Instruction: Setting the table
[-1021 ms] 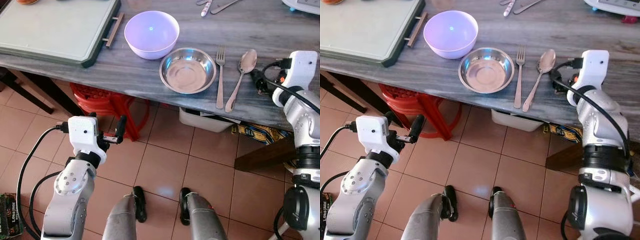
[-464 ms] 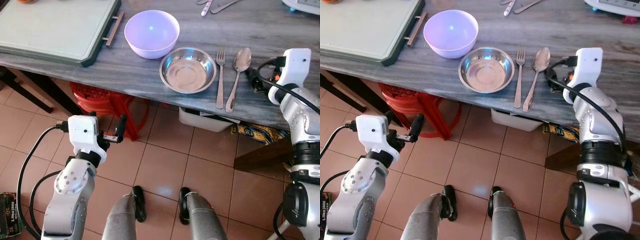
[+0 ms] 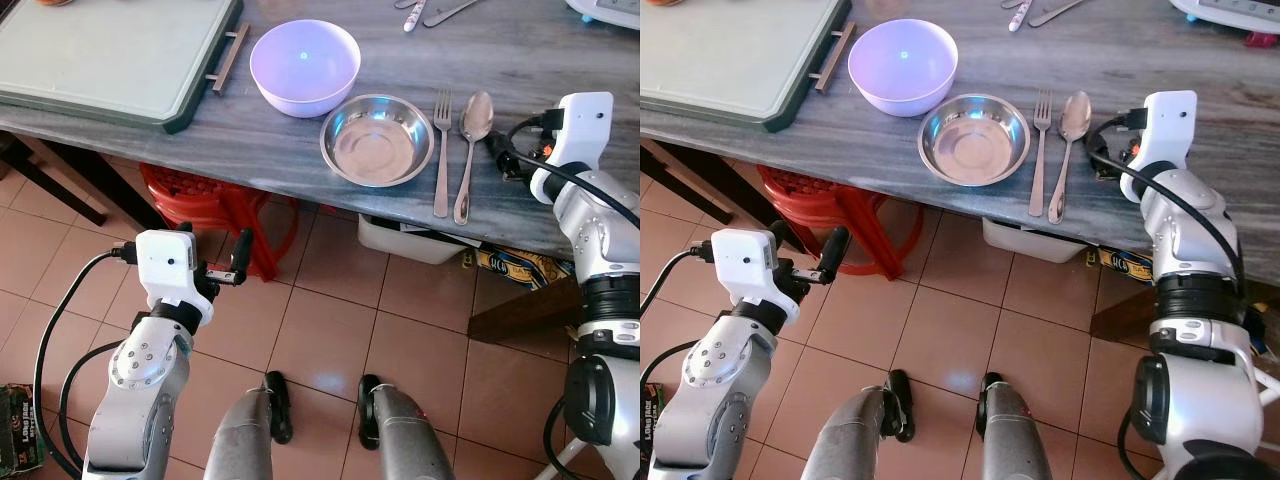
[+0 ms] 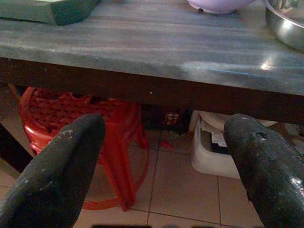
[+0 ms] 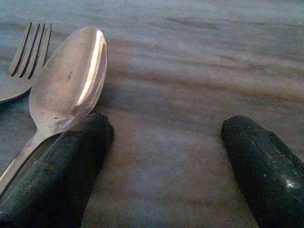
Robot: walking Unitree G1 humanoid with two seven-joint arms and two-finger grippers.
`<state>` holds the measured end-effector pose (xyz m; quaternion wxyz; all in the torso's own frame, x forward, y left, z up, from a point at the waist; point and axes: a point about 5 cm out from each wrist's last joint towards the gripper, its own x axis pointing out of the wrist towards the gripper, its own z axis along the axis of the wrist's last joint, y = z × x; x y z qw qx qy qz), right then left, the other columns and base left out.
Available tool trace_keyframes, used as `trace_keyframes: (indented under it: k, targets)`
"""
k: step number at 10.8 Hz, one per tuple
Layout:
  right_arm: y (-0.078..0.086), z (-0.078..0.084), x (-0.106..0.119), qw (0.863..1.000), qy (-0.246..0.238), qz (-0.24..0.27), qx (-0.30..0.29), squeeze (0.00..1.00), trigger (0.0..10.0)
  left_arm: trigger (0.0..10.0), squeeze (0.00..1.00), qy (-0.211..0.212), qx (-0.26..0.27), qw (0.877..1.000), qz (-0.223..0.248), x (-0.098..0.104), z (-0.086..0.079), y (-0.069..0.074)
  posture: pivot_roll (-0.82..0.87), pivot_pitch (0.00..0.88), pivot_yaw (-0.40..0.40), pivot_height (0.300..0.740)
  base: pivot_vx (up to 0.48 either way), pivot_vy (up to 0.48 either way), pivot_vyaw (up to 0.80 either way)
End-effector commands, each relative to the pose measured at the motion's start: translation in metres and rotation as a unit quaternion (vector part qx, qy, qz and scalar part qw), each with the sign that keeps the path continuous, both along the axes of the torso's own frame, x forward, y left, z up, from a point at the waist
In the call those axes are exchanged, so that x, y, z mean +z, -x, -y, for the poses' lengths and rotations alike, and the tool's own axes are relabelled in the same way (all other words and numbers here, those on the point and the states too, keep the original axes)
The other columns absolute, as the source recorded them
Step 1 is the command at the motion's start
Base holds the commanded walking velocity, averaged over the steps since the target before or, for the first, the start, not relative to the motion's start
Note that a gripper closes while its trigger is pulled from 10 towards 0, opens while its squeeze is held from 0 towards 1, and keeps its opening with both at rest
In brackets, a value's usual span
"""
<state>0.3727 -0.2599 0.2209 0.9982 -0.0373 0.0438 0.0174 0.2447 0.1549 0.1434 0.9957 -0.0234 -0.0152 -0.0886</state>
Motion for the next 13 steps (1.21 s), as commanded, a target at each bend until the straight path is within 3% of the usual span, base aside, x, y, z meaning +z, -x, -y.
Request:
trace_keyframes:
  k: [1,4,7,9,10,11,13]
  targets:
    - [0.000,-0.003,-0.009,1.000,-0.002,-0.017,0.005,0.00,10.0,10.0,0.00,-0.003,0.010,1.000,-0.014,-0.006,-0.004,0.003,0.02,0.341,0.061,0.740,0.000,0.000,0.00]
    - [0.014,0.009,-0.010,1.000,-0.008,-0.003,-0.026,0.00,10.0,10.0,0.00,0.001,0.011,1.000,-0.013,-0.007,-0.001,0.002,0.00,0.330,0.049,0.740,0.000,0.000,0.00]
    - [0.050,0.015,-0.007,0.994,0.015,0.057,-0.095,0.00,10.0,10.0,0.00,0.007,0.017,1.000,-0.003,-0.006,-0.003,-0.003,-0.01,0.287,0.036,0.740,0.000,0.000,0.00]
    - [0.077,-0.001,-0.018,0.990,0.031,0.093,-0.103,0.00,10.0,10.0,0.00,0.012,0.020,1.000,0.000,-0.008,-0.003,-0.004,-0.03,0.241,0.026,0.740,0.000,0.000,0.00]
    - [0.096,-0.021,-0.034,0.988,0.036,0.115,-0.098,0.00,10.0,10.0,0.00,0.019,0.026,0.999,0.001,-0.010,-0.004,-0.004,-0.04,0.207,0.020,0.740,0.000,0.000,0.00]
    - [0.109,-0.037,-0.039,0.987,0.010,0.133,-0.093,0.00,10.0,10.0,0.00,0.028,0.037,0.999,-0.003,-0.014,-0.003,-0.005,-0.03,0.180,0.021,0.740,0.000,0.000,0.00]
    - [0.115,-0.056,-0.056,0.988,0.015,0.134,-0.079,0.00,10.0,10.0,0.00,0.031,0.046,0.998,-0.004,-0.018,-0.001,-0.011,-0.04,0.117,0.026,0.740,0.000,0.000,0.00]
